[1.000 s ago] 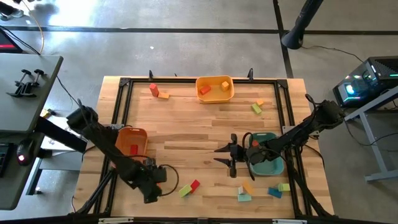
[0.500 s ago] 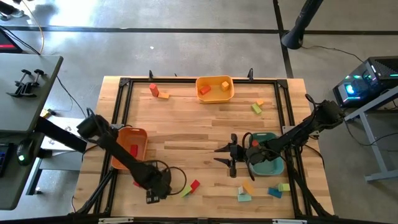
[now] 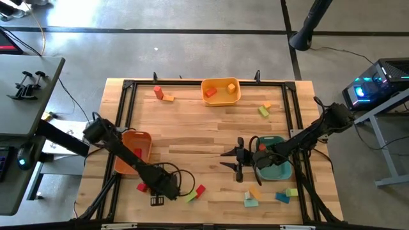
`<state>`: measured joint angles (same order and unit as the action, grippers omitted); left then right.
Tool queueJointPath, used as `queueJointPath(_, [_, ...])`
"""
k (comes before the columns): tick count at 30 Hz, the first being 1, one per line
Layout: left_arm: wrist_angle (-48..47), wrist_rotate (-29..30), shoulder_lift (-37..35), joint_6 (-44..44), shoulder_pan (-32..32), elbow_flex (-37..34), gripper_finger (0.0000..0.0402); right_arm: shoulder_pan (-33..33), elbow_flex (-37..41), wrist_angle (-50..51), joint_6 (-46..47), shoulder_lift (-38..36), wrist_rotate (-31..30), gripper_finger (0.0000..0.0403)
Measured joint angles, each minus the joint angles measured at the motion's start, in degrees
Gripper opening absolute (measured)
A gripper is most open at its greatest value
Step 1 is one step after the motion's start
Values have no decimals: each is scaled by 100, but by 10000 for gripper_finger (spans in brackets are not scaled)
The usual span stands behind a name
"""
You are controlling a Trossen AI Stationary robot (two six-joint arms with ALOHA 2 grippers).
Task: Sort blocks by size
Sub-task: Put the orange medium block into the orange bin
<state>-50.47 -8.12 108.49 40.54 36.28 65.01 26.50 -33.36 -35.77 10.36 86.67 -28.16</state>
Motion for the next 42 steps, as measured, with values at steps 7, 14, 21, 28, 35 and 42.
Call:
queueJointPath(7, [-1261, 1911, -22, -1266, -541, 827, 77, -21, 0, -4, -14, 0, -16, 151])
queueJointPath(14, [-2581, 3112, -698, -1487, -923, 1293, 77, -206, 0, -66, 103, 0, -75, 151])
queueJointPath(21, [-3950, 3233, -2739, 418, -1380, 781, 81, -365, 0, 4, 456, 0, -75, 151])
queueJointPath(28, [-3305, 2056, -4698, 2165, -2103, -727, 83, -307, 0, 1, 501, -2, 181, 151])
queueJointPath(35, [-2901, 1104, -5135, 3035, -2274, -2166, 84, -276, 0, -2, 366, -2, 192, 151])
queueJointPath(42, [-2428, 926, -4804, 2891, -2240, -2245, 85, -326, 0, -4, 309, -2, 192, 151])
